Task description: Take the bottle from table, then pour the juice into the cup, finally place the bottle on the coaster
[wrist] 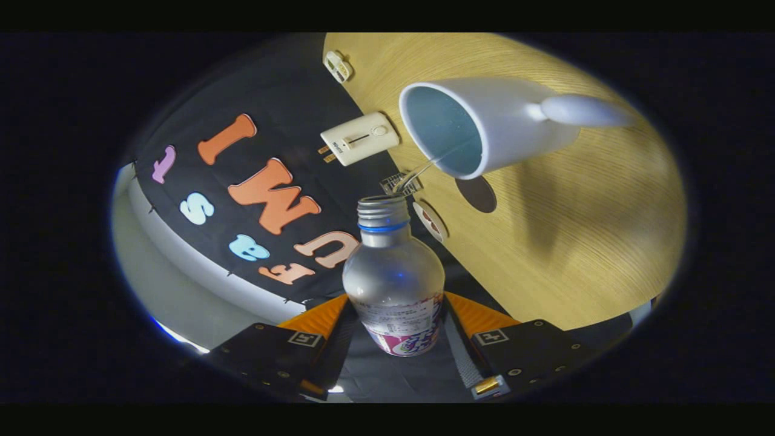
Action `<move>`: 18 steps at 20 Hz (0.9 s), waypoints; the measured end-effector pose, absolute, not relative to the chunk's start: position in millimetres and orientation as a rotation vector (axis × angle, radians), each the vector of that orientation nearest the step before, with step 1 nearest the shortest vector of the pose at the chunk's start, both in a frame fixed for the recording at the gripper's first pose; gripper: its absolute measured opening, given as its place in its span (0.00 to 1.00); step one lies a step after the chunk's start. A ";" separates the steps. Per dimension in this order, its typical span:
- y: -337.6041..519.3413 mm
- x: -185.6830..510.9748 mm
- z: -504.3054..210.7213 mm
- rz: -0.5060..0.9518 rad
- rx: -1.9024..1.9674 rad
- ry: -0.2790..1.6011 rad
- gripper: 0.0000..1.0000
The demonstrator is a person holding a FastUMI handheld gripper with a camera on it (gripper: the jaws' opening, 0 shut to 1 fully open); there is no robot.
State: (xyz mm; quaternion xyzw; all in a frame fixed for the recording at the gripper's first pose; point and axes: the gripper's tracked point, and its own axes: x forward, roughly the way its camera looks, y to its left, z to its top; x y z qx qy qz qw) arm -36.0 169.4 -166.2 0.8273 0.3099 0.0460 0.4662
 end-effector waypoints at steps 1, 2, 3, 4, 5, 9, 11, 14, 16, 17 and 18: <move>168.4 -35.3 -165.7 0.113 2.038 0.757 0.76; 167.4 -35.4 -164.2 0.113 2.046 0.754 0.76; 166.8 -33.8 -163.6 0.113 2.056 0.749 0.76; 165.1 -35.3 -162.8 0.111 2.061 0.748 0.76; 164.2 -34.5 -163.0 0.108 2.068 0.744 0.76; 160.0 -33.4 -162.4 0.105 2.090 0.729 0.76; 158.1 -31.7 -160.6 0.106 2.105 0.722 0.76; 154.8 -34.1 -158.6 0.108 2.126 0.713 0.76; 154.2 -32.9 -156.6 0.111 2.149 0.707 0.76; 153.7 -33.4 -156.4 0.113 2.152 0.705 0.76; 153.6 -33.5 -153.9 0.116 2.157 0.702 0.76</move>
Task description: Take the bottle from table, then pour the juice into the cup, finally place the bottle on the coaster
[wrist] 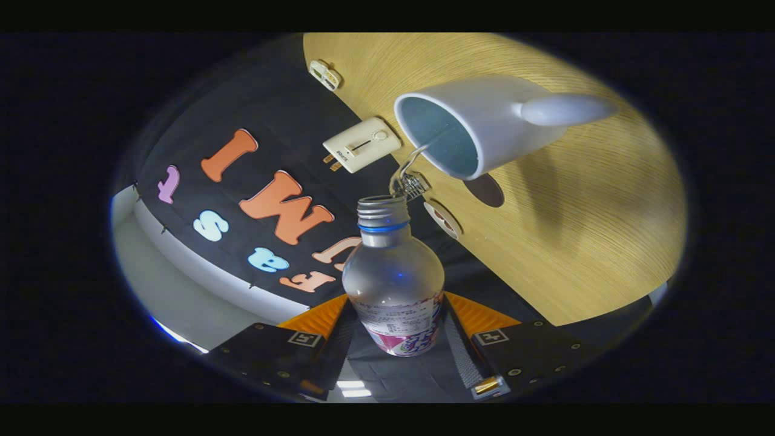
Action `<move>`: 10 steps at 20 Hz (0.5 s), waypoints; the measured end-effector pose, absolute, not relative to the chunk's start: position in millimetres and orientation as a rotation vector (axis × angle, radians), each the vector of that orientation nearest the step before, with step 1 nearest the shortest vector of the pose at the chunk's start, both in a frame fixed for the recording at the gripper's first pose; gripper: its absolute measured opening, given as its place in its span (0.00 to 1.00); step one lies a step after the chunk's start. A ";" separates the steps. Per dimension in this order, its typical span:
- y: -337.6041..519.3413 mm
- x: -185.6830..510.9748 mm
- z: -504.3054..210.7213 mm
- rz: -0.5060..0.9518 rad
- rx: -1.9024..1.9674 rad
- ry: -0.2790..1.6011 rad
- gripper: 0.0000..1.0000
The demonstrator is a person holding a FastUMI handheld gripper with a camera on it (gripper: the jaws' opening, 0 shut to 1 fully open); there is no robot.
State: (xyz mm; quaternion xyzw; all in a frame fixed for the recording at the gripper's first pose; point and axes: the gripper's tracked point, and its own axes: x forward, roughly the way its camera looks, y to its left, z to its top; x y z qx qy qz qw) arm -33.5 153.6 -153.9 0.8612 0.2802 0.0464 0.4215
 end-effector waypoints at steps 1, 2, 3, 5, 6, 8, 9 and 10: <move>153.1 -32.8 -152.5 0.117 2.166 0.697 0.76; 154.0 -29.7 -149.4 0.123 2.174 0.695 0.76; 154.8 -29.0 -148.2 0.126 2.184 0.697 0.76; 152.3 -29.2 -147.4 0.126 2.201 0.683 0.76; 150.8 -29.6 -146.1 0.122 2.204 0.678 0.76; 148.6 -29.8 -144.0 0.123 2.215 0.669 0.76; 148.0 -29.9 -144.2 0.123 2.218 0.669 0.76; 147.5 -28.8 -144.6 0.117 2.223 0.665 0.76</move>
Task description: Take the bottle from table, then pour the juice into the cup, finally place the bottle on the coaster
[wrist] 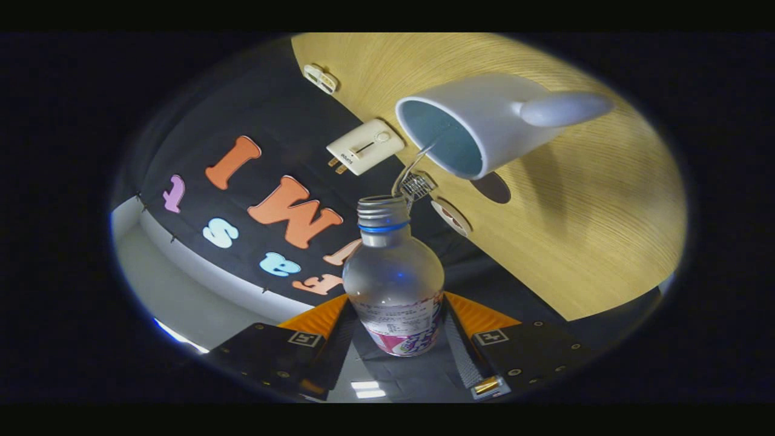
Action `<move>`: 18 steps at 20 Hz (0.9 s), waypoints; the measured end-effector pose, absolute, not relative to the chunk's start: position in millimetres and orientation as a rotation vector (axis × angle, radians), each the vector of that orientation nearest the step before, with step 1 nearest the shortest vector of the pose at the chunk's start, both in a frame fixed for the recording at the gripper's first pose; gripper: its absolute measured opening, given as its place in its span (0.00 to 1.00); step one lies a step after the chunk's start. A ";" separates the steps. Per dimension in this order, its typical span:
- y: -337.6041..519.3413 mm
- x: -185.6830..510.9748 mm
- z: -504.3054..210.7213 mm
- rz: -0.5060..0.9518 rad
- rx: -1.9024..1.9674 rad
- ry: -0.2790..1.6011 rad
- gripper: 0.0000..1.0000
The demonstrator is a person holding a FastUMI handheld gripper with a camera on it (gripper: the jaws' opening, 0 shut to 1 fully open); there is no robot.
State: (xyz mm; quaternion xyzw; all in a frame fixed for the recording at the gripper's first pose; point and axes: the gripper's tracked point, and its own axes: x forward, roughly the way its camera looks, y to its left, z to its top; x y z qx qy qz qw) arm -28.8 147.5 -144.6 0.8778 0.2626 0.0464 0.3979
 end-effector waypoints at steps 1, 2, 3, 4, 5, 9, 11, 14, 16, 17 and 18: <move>146.5 -27.7 -144.5 0.118 2.228 0.661 0.76; 145.7 -28.8 -143.3 0.119 2.236 0.659 0.76; 145.6 -28.9 -143.4 0.121 2.242 0.659 0.76; 146.9 -29.5 -141.8 0.122 2.246 0.658 0.76; 147.2 -28.0 -140.4 0.126 2.251 0.656 0.76; 145.0 -28.4 -135.9 0.128 2.281 0.645 0.76; 144.7 -26.3 -134.0 0.127 2.286 0.640 0.76; 142.9 -26.4 -133.8 0.127 2.291 0.632 0.76; 142.8 -27.3 -135.2 0.124 2.286 0.636 0.76; 143.4 -25.7 -137.5 0.117 2.275 0.640 0.76; 142.4 -26.4 -142.4 0.101 2.258 0.643 0.76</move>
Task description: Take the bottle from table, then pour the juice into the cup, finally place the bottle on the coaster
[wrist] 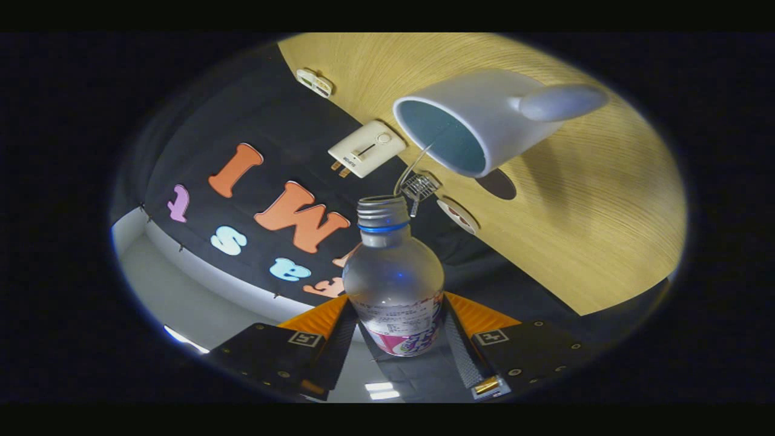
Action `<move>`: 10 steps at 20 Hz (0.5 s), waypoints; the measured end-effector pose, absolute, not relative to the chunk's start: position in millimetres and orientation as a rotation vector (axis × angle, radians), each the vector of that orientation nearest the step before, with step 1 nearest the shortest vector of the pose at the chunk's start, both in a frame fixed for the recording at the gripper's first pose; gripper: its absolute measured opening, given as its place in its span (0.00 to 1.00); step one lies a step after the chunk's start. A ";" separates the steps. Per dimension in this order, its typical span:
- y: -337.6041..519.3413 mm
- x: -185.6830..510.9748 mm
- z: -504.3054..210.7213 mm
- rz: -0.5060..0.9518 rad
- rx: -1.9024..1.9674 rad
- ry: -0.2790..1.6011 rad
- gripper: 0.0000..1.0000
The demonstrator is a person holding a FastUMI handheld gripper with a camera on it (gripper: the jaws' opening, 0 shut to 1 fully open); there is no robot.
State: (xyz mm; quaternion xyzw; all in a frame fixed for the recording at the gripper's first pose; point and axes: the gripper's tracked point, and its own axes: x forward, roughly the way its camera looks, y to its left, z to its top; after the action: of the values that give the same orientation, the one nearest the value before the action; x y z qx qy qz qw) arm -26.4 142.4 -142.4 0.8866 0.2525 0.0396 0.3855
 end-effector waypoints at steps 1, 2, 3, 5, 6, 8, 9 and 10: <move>142.2 -26.9 -147.1 0.083 2.240 0.643 0.76; 143.1 -27.2 -151.8 0.069 2.219 0.647 0.76; 143.5 -27.0 -154.9 0.061 2.211 0.648 0.76; 139.3 -25.4 -156.0 0.055 2.210 0.650 0.76; 140.4 -24.8 -157.0 0.052 2.207 0.653 0.76; 142.9 -27.6 -159.9 0.049 2.181 0.666 0.76; 146.4 -29.5 -163.2 0.046 2.152 0.687 0.76; 150.0 -30.6 -165.9 0.044 2.114 0.707 0.76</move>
State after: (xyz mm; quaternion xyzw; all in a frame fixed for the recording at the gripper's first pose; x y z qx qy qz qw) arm -30.6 150.0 -165.9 0.8513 0.2848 0.0179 0.4404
